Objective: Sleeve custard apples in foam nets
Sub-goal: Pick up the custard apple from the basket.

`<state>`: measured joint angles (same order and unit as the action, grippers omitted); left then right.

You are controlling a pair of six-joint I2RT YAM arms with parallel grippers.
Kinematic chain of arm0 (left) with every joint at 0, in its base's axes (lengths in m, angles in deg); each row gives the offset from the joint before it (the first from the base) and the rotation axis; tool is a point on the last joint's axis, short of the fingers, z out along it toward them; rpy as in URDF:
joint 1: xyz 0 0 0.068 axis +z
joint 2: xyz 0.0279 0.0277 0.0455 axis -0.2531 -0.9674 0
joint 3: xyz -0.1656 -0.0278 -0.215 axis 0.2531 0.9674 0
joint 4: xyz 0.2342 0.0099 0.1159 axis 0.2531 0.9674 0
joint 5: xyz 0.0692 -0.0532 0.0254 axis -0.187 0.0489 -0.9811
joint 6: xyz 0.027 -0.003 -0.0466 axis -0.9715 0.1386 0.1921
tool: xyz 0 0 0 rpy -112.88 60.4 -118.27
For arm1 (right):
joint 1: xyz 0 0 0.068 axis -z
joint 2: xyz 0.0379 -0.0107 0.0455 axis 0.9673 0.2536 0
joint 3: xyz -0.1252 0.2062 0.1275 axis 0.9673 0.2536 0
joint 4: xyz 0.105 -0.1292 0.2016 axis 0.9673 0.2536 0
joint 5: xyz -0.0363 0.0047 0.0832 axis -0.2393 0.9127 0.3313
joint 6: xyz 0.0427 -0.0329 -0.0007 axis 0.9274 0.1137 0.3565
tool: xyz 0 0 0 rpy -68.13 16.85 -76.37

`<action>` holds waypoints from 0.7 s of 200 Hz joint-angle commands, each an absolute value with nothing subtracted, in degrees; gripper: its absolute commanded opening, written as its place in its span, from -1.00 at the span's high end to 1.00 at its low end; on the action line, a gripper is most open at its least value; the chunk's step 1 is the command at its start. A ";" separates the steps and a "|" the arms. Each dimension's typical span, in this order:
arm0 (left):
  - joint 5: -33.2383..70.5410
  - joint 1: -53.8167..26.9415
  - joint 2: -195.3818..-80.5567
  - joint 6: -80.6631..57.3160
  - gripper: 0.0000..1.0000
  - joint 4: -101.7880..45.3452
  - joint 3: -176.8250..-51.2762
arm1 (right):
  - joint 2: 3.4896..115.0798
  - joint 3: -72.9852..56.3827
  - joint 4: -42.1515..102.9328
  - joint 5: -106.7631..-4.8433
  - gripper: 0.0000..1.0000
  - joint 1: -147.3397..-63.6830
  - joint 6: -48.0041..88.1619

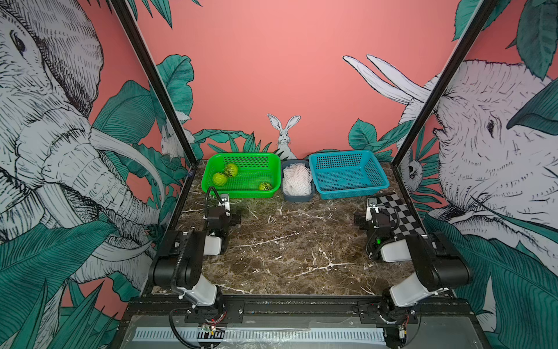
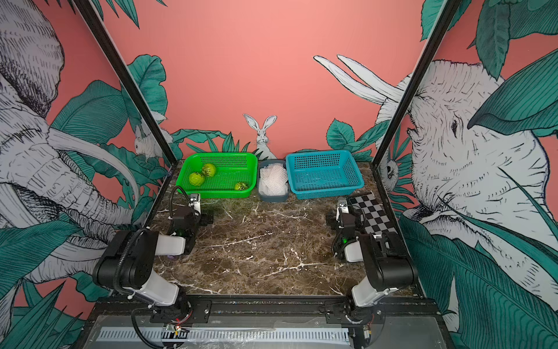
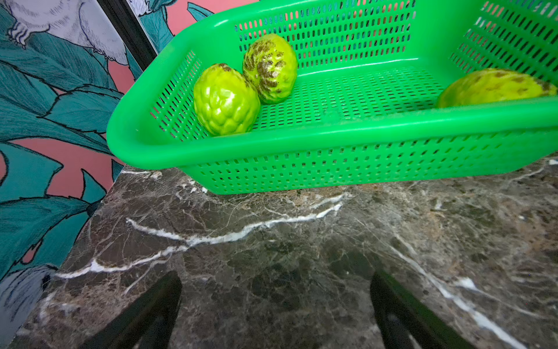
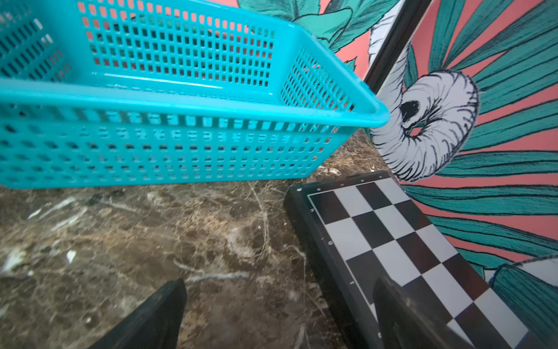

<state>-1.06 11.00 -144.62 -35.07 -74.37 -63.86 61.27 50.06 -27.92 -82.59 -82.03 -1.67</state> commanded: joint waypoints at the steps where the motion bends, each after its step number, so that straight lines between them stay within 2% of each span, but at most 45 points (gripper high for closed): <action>1: -0.79 11.23 -143.40 -34.95 -0.99 -74.86 -64.24 | 60.34 49.96 -29.83 -82.66 -0.98 -81.81 -0.92; 140: -0.85 11.24 -143.48 -34.95 -0.99 -74.84 -64.32 | 60.33 49.36 -28.60 -82.38 -0.98 -81.80 -0.73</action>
